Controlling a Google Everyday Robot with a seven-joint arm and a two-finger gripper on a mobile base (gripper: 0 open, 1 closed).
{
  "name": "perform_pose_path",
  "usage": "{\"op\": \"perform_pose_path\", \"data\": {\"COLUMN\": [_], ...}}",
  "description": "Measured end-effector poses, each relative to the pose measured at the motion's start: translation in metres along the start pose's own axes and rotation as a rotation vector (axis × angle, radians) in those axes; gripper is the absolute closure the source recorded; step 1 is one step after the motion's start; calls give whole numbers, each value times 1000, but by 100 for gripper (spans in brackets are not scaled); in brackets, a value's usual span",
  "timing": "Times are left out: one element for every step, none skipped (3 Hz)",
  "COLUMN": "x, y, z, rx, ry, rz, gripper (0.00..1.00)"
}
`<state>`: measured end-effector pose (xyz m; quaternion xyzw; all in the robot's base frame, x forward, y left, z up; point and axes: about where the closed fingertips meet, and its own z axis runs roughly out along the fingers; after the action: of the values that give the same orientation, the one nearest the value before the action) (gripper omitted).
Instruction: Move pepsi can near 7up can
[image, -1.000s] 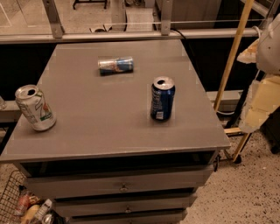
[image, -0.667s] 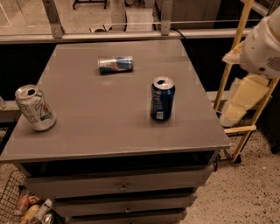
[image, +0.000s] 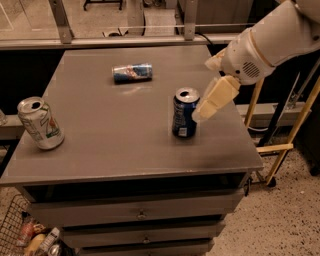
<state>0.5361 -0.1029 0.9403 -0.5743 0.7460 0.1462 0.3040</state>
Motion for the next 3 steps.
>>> {"op": "perform_pose_path", "data": {"x": [-22,-21,-7], "y": [2,11,11], "z": [20,36,42], "rx": [-37,-62,-65], "ry": [-35,46,108], "rz": [-5,8,35], "gripper": [0,0,0]}}
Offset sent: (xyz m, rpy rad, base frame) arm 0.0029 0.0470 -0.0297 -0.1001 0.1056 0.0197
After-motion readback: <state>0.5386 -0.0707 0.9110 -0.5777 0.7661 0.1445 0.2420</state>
